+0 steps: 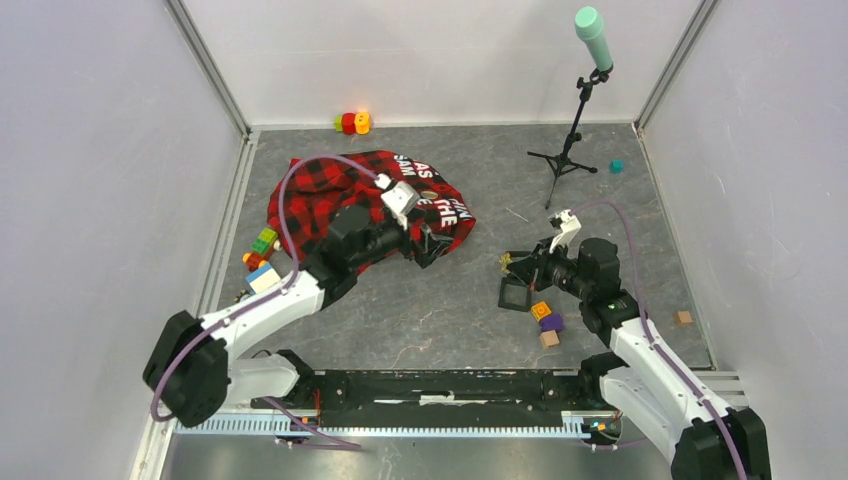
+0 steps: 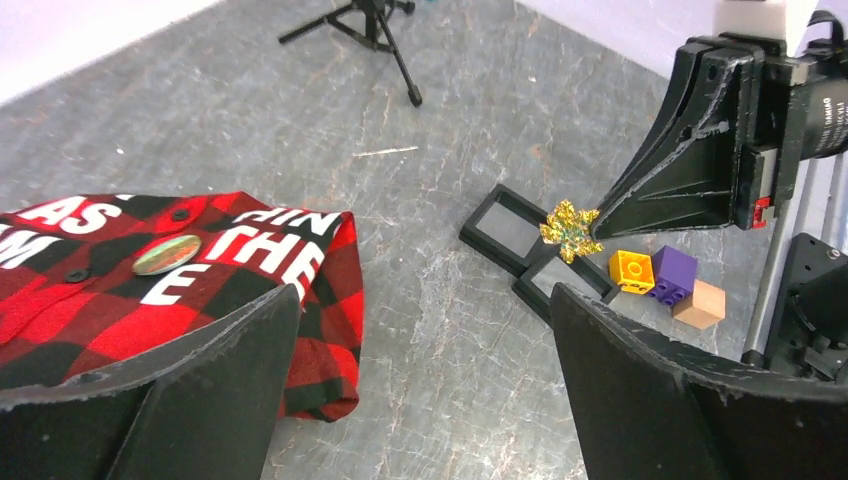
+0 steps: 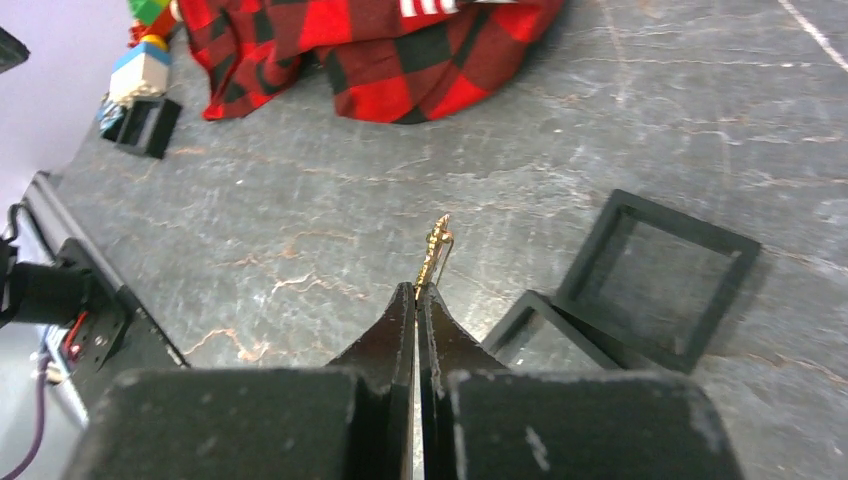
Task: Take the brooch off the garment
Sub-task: Place the clothes at the center of the board, then adjust the brooch, then open the brooch box at the center of the board.
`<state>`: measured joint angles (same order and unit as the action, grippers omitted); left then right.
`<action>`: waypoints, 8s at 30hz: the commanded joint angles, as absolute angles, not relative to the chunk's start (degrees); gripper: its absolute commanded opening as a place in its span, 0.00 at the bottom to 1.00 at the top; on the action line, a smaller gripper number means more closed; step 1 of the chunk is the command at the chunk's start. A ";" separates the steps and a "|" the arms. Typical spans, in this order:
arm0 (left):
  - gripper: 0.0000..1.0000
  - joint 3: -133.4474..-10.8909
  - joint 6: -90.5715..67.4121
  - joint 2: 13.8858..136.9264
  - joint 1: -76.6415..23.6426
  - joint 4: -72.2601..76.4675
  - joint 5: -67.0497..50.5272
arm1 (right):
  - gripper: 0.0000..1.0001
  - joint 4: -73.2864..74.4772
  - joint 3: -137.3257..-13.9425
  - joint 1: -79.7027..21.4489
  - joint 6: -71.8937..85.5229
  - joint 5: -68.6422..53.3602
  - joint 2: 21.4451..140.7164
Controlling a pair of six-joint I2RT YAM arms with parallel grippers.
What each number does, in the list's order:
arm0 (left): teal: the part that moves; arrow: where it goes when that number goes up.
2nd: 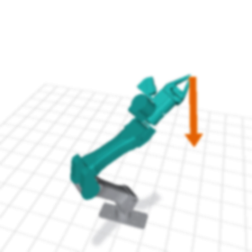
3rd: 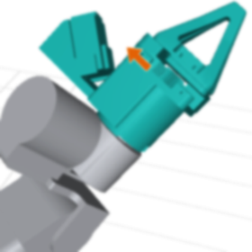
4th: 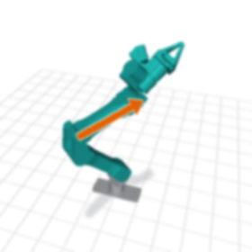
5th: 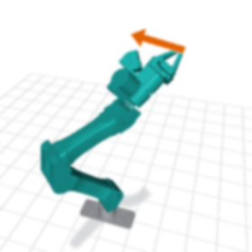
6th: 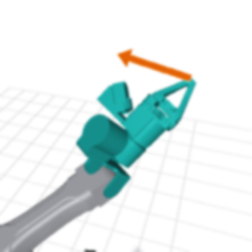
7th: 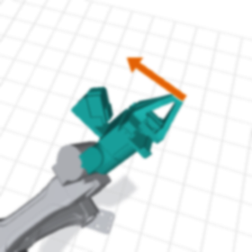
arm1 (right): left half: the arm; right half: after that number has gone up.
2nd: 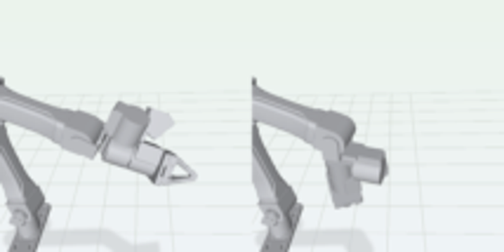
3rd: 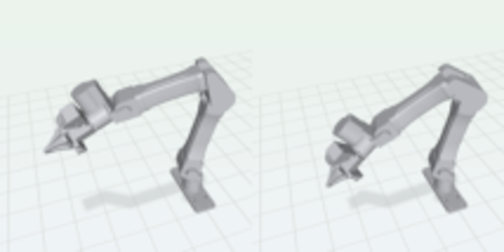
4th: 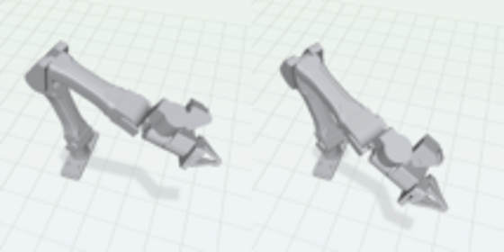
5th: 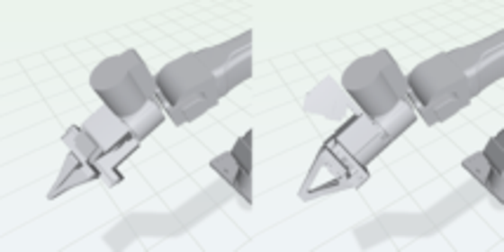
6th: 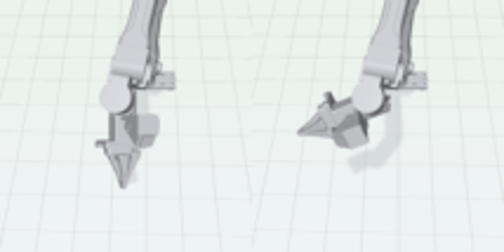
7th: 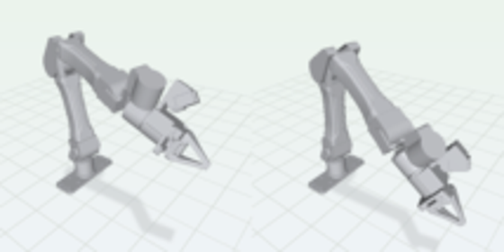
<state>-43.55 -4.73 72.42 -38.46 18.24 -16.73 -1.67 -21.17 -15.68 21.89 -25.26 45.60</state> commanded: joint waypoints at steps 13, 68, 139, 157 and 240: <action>1.00 -32.09 -13.24 66.23 -43.27 46.11 -19.11 | 0.00 -2.57 -24.00 -15.55 29.23 -30.18 42.34; 0.76 -13.49 20.50 79.50 -54.52 82.12 -26.01 | 0.00 -31.65 -16.92 -33.11 53.44 -39.03 50.18; 0.41 -16.96 20.73 70.14 -54.48 60.76 -12.22 | 0.86 24.22 -37.53 -40.41 45.49 23.10 70.59; 0.40 -17.05 21.00 69.90 -54.46 60.13 -12.21 | 0.79 23.47 -35.46 -40.51 47.72 24.11 72.35; 0.32 -22.85 25.11 87.85 -54.52 56.58 -16.76 | 0.65 1.82 -26.96 -36.76 33.37 -10.08 60.17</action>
